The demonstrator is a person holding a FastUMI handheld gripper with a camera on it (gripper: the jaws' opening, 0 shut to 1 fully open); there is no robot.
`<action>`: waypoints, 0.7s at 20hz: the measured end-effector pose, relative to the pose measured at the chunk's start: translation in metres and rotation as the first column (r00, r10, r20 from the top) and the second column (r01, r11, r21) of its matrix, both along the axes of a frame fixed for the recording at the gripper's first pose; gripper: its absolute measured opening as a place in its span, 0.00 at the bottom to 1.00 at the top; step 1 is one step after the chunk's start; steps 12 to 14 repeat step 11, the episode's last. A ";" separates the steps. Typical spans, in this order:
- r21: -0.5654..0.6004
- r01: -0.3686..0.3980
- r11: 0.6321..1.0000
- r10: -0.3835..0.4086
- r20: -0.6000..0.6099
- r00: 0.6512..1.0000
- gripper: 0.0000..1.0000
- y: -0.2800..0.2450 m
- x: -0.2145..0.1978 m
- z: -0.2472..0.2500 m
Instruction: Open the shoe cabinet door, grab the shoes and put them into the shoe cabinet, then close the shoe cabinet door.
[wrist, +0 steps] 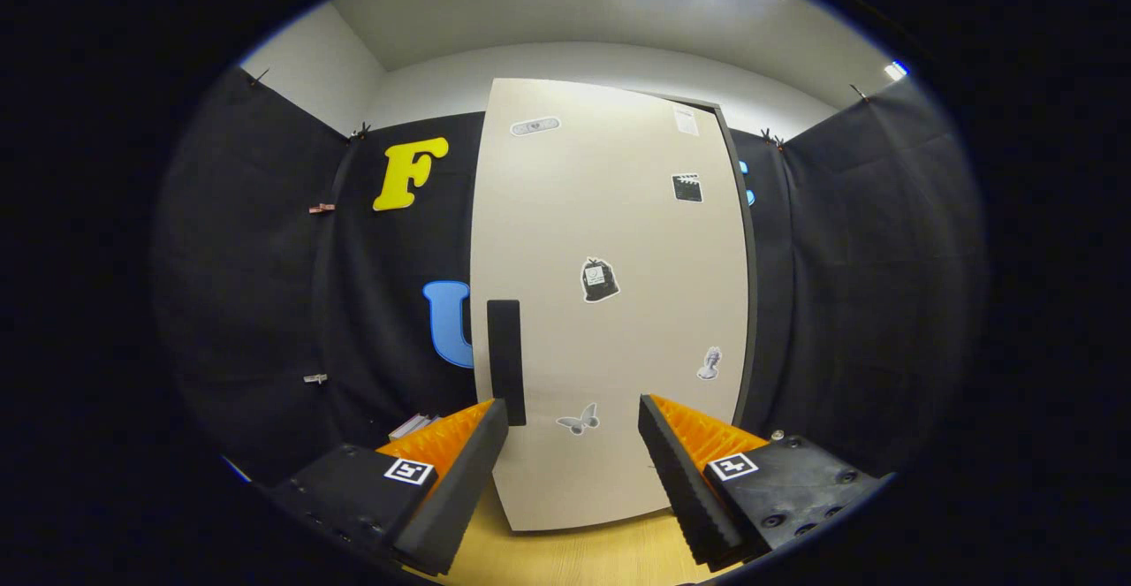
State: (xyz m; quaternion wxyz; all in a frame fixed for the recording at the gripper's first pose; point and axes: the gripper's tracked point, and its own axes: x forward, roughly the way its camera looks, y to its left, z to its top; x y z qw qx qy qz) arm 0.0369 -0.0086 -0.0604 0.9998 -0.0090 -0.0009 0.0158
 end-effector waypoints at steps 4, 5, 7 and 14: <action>-0.005 0.001 1.000 -0.001 0.005 1.000 0.97 -0.007 -0.002 -0.001; -0.004 -0.003 1.000 0.003 0.008 1.000 0.97 -0.008 -0.003 0.000; -0.007 -0.008 1.000 0.008 0.010 1.000 0.96 -0.008 -0.005 0.000; 0.000 -0.008 1.000 0.008 -0.002 1.000 0.97 -0.010 -0.009 -0.003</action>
